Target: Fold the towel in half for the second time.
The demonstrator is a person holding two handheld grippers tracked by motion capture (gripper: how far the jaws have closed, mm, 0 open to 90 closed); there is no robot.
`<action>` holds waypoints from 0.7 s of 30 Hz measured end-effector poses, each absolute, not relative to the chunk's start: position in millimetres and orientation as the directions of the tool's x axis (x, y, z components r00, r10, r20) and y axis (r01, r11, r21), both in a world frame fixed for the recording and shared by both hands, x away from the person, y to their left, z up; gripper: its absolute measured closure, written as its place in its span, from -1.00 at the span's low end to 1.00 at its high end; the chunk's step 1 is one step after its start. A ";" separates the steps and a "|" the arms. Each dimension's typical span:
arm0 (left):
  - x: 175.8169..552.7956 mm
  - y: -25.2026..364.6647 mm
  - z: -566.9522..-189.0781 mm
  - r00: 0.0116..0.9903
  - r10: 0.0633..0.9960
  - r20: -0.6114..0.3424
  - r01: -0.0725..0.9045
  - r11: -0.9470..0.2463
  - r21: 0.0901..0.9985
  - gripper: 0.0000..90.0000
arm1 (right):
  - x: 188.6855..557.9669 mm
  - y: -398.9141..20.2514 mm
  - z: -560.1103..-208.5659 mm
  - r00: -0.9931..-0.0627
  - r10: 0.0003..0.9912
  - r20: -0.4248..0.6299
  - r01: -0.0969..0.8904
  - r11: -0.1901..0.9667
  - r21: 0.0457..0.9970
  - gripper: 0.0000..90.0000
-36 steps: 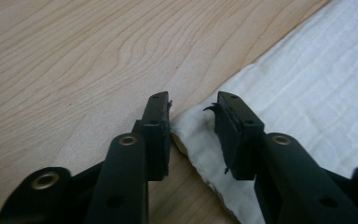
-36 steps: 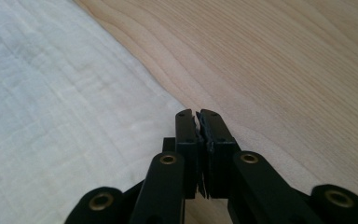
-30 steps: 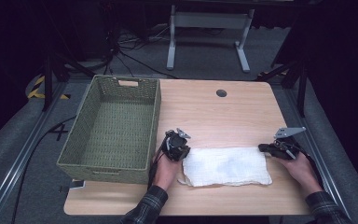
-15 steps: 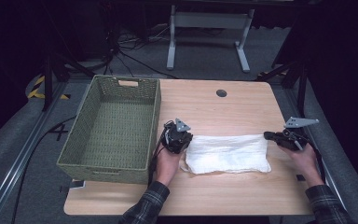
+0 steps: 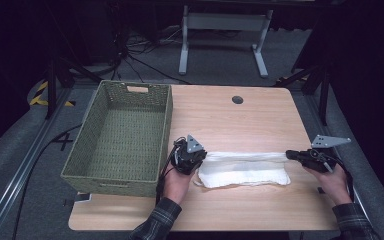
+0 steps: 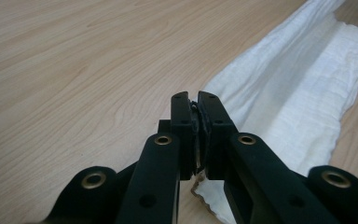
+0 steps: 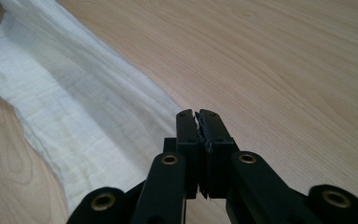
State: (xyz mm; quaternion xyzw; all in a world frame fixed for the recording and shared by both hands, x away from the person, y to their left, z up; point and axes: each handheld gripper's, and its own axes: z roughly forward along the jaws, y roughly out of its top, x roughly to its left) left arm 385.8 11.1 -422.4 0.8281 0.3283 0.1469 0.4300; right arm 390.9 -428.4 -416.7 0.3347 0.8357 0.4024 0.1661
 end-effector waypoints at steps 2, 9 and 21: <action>379.8 9.7 -421.7 0.742 0.670 -0.025 0.412 -0.426 0.805 0.91 | 386.6 -427.2 -416.9 -0.725 0.688 -0.009 0.423 0.456 0.784 0.95; 366.8 9.2 -418.4 0.746 0.666 0.007 0.397 -0.452 0.799 0.91 | 375.9 -426.9 -418.3 -0.734 0.679 -0.005 0.422 0.462 0.780 0.95; 340.2 8.8 -424.6 0.763 0.647 0.013 0.408 -0.496 0.767 0.91 | 348.5 -425.0 -424.1 -0.758 0.652 0.017 0.429 0.478 0.767 0.95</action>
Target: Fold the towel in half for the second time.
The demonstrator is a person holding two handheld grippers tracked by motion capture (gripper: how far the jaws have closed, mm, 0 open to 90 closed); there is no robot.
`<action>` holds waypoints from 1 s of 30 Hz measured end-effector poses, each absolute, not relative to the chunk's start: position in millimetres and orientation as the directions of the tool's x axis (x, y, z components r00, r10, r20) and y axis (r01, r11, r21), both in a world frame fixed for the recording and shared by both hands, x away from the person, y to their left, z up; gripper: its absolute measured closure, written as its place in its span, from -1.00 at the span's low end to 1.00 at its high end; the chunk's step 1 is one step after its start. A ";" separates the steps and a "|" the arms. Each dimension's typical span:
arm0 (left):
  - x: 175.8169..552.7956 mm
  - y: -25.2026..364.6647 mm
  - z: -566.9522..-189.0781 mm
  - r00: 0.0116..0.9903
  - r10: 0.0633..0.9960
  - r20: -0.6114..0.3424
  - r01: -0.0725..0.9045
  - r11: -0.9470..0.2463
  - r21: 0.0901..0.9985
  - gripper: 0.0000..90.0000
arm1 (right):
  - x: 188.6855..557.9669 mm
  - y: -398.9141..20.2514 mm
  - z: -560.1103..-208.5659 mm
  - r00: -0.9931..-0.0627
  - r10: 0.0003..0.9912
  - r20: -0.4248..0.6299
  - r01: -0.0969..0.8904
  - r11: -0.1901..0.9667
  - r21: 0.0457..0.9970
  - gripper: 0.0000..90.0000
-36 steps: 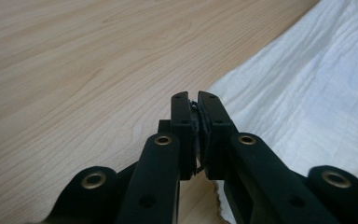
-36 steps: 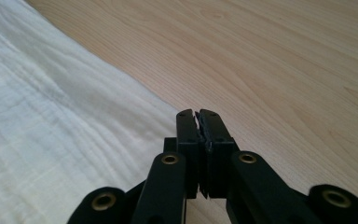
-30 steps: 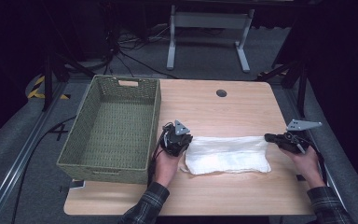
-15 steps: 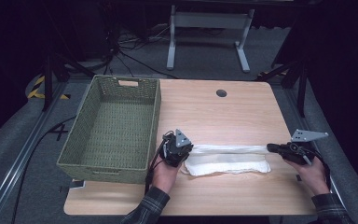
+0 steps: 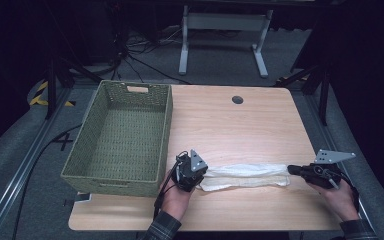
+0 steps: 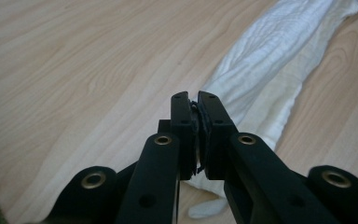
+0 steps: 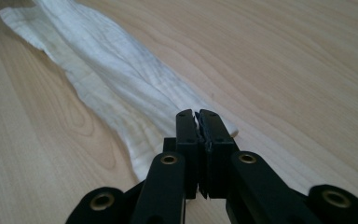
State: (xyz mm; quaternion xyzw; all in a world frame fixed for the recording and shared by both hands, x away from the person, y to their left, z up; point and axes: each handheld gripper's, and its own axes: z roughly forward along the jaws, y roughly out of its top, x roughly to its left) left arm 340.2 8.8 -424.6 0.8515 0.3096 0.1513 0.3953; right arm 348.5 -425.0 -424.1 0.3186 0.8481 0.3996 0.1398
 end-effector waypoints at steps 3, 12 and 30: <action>336.3 9.8 -428.3 0.767 0.642 0.002 0.421 -0.505 0.754 0.90 | 344.3 -423.8 -426.9 -0.761 0.648 0.024 0.436 0.484 0.758 0.95; 329.4 14.7 -414.6 0.774 0.633 -0.028 0.412 -0.469 0.782 0.73 | 333.8 -423.0 -419.3 -0.773 0.634 0.025 0.408 0.466 0.785 0.74; 351.7 -6.8 -451.6 0.831 0.539 -0.142 0.500 -0.609 0.616 0.99 | 343.6 -410.7 -440.4 -0.783 0.619 0.061 0.478 0.536 0.696 0.99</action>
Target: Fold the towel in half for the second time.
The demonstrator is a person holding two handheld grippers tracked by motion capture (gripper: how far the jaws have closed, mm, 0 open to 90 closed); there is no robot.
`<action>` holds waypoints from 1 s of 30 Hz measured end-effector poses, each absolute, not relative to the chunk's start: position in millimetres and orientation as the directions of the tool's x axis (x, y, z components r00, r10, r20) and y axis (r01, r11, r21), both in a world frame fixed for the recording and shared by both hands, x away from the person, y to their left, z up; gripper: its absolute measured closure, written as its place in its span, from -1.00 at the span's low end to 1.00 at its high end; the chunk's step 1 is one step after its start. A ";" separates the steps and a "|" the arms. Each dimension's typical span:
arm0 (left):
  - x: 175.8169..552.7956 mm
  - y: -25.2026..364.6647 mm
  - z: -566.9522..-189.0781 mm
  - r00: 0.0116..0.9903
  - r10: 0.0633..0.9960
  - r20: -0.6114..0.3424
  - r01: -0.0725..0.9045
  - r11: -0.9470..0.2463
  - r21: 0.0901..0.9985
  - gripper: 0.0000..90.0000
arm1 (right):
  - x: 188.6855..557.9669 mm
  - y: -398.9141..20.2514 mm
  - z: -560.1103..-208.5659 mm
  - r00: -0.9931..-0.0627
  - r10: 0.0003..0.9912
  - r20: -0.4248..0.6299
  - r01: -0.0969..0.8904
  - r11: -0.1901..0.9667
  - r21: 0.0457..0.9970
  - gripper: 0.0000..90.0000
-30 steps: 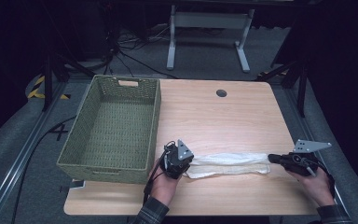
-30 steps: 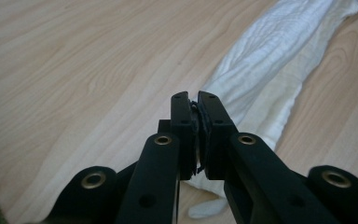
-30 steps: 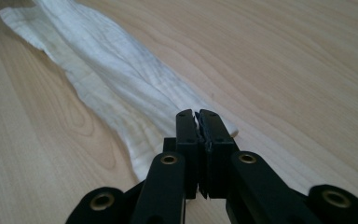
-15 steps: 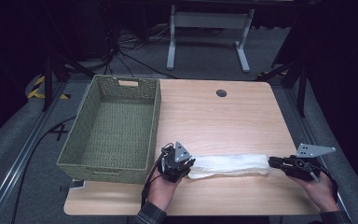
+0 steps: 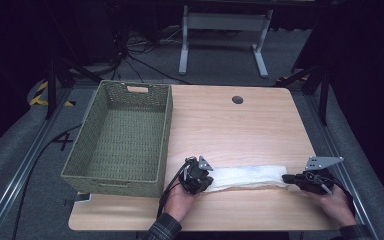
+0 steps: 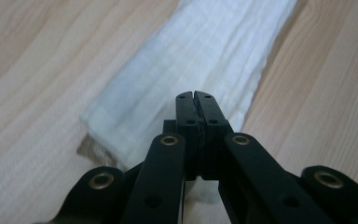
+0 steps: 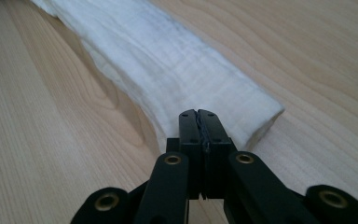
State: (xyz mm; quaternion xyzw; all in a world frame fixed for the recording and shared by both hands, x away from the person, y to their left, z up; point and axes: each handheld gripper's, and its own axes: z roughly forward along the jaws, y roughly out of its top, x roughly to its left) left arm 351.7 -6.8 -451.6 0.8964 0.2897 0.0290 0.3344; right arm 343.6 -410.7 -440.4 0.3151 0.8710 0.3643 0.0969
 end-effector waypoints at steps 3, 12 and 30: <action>347.5 -4.1 -454.8 0.832 0.539 -0.130 0.494 -0.614 0.615 0.99 | 345.1 -409.6 -445.5 -0.784 0.618 0.065 0.491 0.553 0.673 1.00; 342.5 -0.8 -453.5 0.837 0.534 -0.118 0.483 -0.620 0.619 0.99 | 347.3 -406.0 -448.0 -0.779 0.626 0.044 0.495 0.569 0.656 1.00; 392.4 -42.3 -436.4 0.874 0.479 -0.084 0.409 -0.630 0.660 0.98 | 338.2 -353.9 -435.9 -0.846 0.527 0.088 0.421 0.557 0.716 1.00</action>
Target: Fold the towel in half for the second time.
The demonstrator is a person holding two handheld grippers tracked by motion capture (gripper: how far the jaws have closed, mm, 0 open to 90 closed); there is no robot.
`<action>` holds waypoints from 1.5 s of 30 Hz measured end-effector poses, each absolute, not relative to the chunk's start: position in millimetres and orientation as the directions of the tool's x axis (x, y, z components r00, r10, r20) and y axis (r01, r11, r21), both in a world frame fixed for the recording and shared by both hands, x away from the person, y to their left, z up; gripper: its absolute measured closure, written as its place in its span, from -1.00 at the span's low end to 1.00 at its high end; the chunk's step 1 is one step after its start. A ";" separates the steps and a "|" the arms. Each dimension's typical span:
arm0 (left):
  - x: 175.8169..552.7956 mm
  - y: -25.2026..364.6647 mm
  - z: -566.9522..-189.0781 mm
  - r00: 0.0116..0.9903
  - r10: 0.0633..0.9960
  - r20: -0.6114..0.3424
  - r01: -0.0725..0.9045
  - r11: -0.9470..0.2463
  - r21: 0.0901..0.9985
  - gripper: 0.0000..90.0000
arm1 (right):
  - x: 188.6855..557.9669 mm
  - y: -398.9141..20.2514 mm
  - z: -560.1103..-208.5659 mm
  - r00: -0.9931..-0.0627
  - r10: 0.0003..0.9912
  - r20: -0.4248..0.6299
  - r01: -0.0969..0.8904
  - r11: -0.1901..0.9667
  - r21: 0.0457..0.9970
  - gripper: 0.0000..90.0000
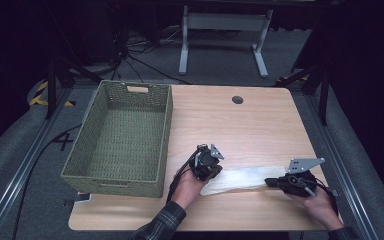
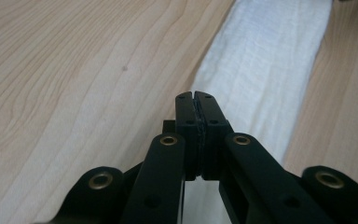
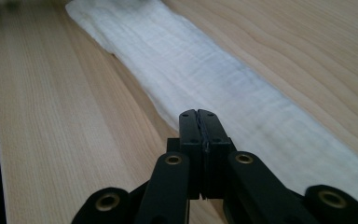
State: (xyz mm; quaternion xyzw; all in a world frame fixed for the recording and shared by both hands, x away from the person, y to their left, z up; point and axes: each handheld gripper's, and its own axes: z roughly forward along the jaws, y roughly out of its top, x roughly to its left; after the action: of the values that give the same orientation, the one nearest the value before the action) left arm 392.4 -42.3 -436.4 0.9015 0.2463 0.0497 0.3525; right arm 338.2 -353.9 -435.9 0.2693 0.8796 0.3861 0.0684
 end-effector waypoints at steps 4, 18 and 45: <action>401.1 -51.6 -444.7 0.877 0.472 -0.091 0.421 -0.663 0.619 0.98 | 342.8 -344.4 -444.7 -0.853 0.516 0.078 0.425 0.600 0.678 1.00; 385.1 -46.0 -450.9 0.896 0.431 -0.110 0.407 -0.695 0.592 0.98 | 364.0 -344.1 -451.4 -0.838 0.544 0.038 0.436 0.626 0.647 1.00; 334.9 -70.4 -453.6 0.948 0.271 -0.168 0.316 -0.728 0.608 0.97 | 419.5 -312.6 -454.4 -0.846 0.532 0.046 0.419 0.609 0.673 1.00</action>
State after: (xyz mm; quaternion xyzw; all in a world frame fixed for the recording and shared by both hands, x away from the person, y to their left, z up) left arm 334.9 -70.4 -453.6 0.9290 0.1578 -0.0339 0.3330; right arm 419.5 -312.6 -454.4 0.2661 0.8934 0.3531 0.0795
